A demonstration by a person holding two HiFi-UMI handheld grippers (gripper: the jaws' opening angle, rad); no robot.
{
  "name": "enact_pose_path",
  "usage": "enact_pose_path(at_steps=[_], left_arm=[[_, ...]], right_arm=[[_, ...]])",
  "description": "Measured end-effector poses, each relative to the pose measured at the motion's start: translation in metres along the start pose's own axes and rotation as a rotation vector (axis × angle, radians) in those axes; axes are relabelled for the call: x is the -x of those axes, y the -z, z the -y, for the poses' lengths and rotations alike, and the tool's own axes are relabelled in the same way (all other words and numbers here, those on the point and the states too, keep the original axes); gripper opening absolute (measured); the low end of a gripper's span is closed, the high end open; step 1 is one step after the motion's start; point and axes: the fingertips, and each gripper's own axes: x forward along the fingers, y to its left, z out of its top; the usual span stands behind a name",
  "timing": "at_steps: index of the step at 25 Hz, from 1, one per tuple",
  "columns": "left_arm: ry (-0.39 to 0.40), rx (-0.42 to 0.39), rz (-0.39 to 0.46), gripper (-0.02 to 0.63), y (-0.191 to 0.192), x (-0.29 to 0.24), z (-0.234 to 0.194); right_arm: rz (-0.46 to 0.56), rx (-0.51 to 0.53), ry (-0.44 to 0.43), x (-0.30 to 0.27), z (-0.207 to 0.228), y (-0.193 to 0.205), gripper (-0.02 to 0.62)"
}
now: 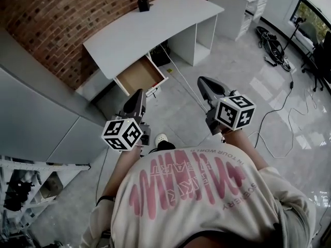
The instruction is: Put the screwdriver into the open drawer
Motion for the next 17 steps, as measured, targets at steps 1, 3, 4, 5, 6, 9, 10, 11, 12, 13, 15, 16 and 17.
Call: enact_pose_path(at_steps=[1, 3, 4, 5, 6, 9, 10, 11, 12, 13, 15, 16, 17], left_arm=[[-0.002, 0.002, 0.001, 0.002, 0.001, 0.006, 0.003], [-0.005, 0.005, 0.005, 0.002, 0.004, 0.016, 0.009], [-0.007, 0.007, 0.005, 0.002, 0.006, 0.021, 0.011], [-0.007, 0.007, 0.005, 0.002, 0.009, 0.026, 0.014], [-0.007, 0.005, 0.002, 0.002, 0.011, 0.031, 0.016], [-0.003, 0.001, -0.009, 0.002, 0.019, 0.042, 0.023], [-0.004, 0.002, -0.013, 0.002, 0.021, 0.045, 0.025], [-0.005, 0.002, -0.016, 0.002, 0.024, 0.047, 0.026], [-0.008, 0.001, -0.019, 0.002, 0.026, 0.050, 0.028], [-0.010, -0.001, -0.022, 0.002, 0.028, 0.052, 0.030], [-0.014, -0.001, -0.029, 0.002, 0.032, 0.055, 0.031], [-0.017, 0.001, -0.034, 0.002, 0.035, 0.057, 0.032], [-0.020, 0.004, -0.038, 0.002, 0.038, 0.059, 0.033]], right_arm=[[-0.007, 0.003, -0.002, 0.004, -0.003, 0.004, 0.012], [-0.024, 0.015, -0.008, 0.011, -0.010, 0.010, 0.012], [-0.031, 0.023, -0.011, 0.015, -0.013, 0.014, 0.012], [-0.038, 0.031, -0.013, 0.018, -0.017, 0.017, 0.012], [-0.042, 0.036, -0.016, 0.021, -0.020, 0.020, 0.012], [-0.055, 0.035, -0.023, 0.027, -0.028, 0.029, 0.012], [-0.061, 0.032, -0.025, 0.029, -0.030, 0.032, 0.012], [-0.068, 0.029, -0.025, 0.031, -0.030, 0.035, 0.012], [-0.075, 0.026, -0.025, 0.033, -0.030, 0.038, 0.012], [-0.080, 0.022, -0.025, 0.034, -0.030, 0.041, 0.012], [-0.088, 0.015, -0.024, 0.038, -0.029, 0.045, 0.012], [-0.092, 0.012, -0.024, 0.040, -0.029, 0.047, 0.012], [-0.095, 0.009, -0.024, 0.042, -0.029, 0.049, 0.012]])
